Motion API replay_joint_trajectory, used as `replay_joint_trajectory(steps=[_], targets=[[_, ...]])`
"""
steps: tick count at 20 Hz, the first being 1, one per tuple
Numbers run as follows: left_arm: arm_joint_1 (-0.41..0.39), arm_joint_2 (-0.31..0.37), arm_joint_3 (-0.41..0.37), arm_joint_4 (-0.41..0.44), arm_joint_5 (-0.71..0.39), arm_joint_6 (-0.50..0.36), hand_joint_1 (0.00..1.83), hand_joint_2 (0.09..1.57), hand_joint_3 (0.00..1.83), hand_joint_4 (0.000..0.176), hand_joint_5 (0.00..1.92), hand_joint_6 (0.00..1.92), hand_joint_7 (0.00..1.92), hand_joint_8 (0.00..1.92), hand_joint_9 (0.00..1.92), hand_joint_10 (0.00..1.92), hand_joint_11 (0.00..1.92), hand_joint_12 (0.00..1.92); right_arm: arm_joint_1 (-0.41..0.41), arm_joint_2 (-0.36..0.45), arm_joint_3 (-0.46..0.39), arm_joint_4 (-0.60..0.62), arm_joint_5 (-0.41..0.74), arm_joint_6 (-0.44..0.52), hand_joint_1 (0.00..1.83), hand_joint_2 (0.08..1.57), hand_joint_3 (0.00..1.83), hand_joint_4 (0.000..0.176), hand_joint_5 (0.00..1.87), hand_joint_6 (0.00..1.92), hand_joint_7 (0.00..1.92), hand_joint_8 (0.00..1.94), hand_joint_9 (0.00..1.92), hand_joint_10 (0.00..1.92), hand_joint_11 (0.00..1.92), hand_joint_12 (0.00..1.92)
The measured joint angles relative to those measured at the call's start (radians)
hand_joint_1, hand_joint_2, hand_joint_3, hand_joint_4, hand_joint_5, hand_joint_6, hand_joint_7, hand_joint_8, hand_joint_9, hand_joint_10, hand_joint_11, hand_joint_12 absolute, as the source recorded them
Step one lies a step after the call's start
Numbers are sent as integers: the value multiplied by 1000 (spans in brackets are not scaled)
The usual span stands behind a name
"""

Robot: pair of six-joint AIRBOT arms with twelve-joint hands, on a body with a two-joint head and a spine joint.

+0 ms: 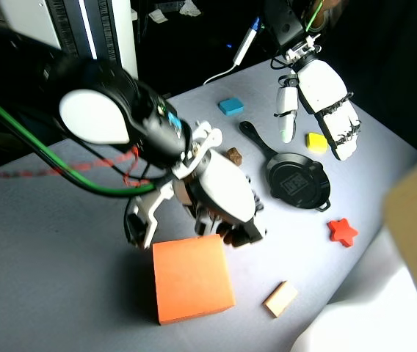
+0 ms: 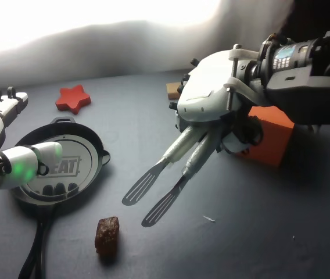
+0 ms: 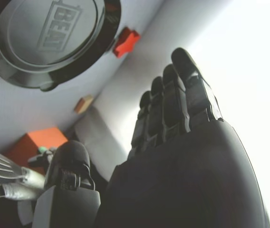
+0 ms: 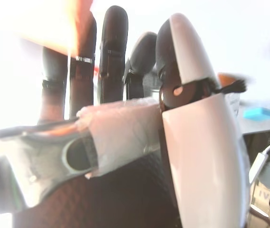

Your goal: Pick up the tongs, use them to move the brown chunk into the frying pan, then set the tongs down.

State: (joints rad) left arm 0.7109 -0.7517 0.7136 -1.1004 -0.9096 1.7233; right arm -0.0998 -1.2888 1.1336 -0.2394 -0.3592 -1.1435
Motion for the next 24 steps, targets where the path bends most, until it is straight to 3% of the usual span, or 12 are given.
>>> replay_joint_trajectory(steps=[5, 6, 9, 10, 11, 12, 14, 17, 21, 22, 24], targets=[[3, -1, 0, 0, -1, 0, 0, 1273, 0, 0, 38, 6, 119, 4, 146, 6, 0, 726, 37, 27, -40, -196, -32, 304, 1091, 1231, 0, 0, 757, 1309, 1022, 34, 638, 764, 263, 1615], [3, -1, 0, 0, 0, 0, 0, 1276, 0, 0, 12, 7, 88, 7, 118, 6, 0, 618, 47, 29, -53, -278, -61, 400, 1088, 1234, 1, 0, 750, 1320, 1015, 30, 636, 763, 256, 1616], [4, -6, 10, 0, 3, 0, 0, 1277, 0, 0, 44, 13, 120, 8, 149, 13, 0, 730, 47, 33, -106, -448, -140, 539, 1083, 1240, 3, 0, 738, 1337, 1002, 23, 618, 763, 233, 1636], [5, -6, 19, 0, 3, 0, 0, 1281, 2, 0, 41, 11, 120, 7, 148, 12, 0, 732, 48, 37, -138, -492, -164, 571, 1049, 1211, 0, 0, 677, 858, 980, 13, 600, 753, 214, 1623], [7, -7, 27, 0, 4, -1, 0, 1281, 1, 0, 30, 5, 117, 4, 148, 10, 0, 757, 47, 37, -161, -531, -187, 612, 1053, 1193, 0, 0, 744, 595, 994, 15, 633, 708, 244, 1586], [9, -7, 38, -1, 3, -3, 0, 1284, 2, 0, 21, 1, 114, 2, 144, 6, 0, 787, 48, 37, -195, -578, -217, 662, 1060, 1183, 0, 0, 791, 456, 1001, 15, 650, 679, 253, 1575], [11, -15, 49, -11, -1, -6, 0, 1281, 0, 0, 40, 6, 135, 5, 168, 11, 0, 907, 48, 35, -243, -667, -249, 762, 1038, 1191, 0, 0, 809, 370, 987, 5, 641, 677, 239, 1580], [12, -18, 49, -6, 6, -8, 0, 1290, 2, 0, 29, 1, 111, 0, 140, 0, 0, 768, 48, 19, -274, -756, -298, 904, 1054, 1173, 0, 0, 812, 355, 989, 5, 630, 681, 229, 1589], [12, -18, 47, -11, 4, -8, 0, 1275, 0, 0, 19, 2, 109, 1, 143, 2, 0, 806, 44, -20, -279, -768, -417, 994, 1048, 1177, 0, 0, 803, 325, 974, 2, 635, 672, 241, 1556], [12, -18, 47, -11, 2, -8, 0, 1277, 0, 0, 37, 8, 129, 6, 164, 9, 0, 911, 37, -24, -285, -781, -433, 1017, 1036, 1179, 0, 0, 798, 321, 970, 0, 627, 669, 223, 1557], [12, -18, 47, -11, -4, -8, 0, 1281, 0, 0, 55, 10, 143, 6, 180, 11, 0, 916, 8, -34, -301, -863, -463, 1069, 1019, 1181, 0, 0, 793, 312, 962, 0, 613, 676, 198, 1572]])
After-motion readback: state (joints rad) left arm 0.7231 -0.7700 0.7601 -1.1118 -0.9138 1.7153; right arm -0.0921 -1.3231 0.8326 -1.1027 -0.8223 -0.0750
